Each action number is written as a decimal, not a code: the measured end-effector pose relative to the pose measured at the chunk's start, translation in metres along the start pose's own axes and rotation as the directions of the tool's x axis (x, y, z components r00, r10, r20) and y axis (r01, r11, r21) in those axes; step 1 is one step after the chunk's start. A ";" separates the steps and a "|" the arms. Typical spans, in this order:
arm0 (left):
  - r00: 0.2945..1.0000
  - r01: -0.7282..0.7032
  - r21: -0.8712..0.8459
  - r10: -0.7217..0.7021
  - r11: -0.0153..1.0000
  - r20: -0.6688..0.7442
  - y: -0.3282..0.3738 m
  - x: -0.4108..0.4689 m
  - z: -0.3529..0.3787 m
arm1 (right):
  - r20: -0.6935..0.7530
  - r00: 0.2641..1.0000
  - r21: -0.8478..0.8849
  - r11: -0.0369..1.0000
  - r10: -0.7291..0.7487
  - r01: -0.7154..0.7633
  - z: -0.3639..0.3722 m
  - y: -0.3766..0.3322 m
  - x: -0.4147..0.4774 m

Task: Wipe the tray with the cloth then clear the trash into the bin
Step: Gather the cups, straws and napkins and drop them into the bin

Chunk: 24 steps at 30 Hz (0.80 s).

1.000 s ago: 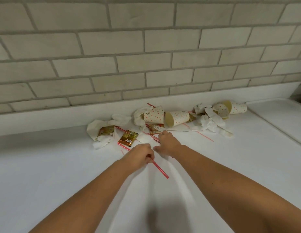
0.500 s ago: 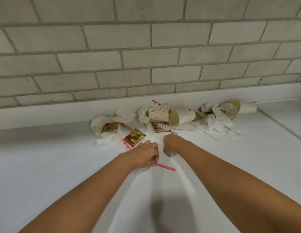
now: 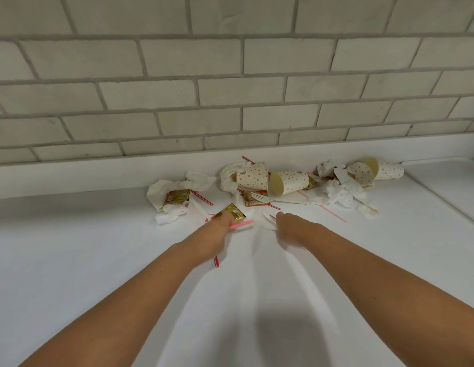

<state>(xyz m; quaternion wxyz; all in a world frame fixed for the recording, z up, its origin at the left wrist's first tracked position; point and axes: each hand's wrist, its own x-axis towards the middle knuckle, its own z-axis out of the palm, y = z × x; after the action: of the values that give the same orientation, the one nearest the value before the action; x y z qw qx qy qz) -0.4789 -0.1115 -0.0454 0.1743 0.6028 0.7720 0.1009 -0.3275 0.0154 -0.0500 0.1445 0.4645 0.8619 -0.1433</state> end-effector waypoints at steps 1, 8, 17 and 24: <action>0.996 0.056 -0.030 -0.058 0.998 -0.061 -0.004 0.000 -0.002 | 0.001 1.000 0.023 1.000 0.005 -0.005 -0.002 0.002 -0.001; 0.891 0.425 -0.144 -0.441 0.894 -0.109 -0.013 0.014 0.009 | -0.117 0.993 0.397 0.917 0.007 0.040 -0.014 0.014 -0.002; 0.870 0.469 -0.231 -0.491 0.853 -0.048 -0.012 0.018 0.012 | -0.248 0.968 0.818 0.528 -0.036 0.229 -0.043 0.023 -0.023; 0.832 0.542 -0.181 -0.554 0.821 -0.022 -0.017 0.006 0.003 | -0.286 0.958 0.842 0.474 -0.015 0.259 -0.038 0.016 -0.010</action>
<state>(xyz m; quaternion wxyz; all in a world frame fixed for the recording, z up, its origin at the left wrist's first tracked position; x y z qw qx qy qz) -0.4939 -0.1100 -0.0556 0.2174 0.3347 0.9073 0.1327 -0.3133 0.0303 -0.0132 -0.2275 0.4158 0.7148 -0.5142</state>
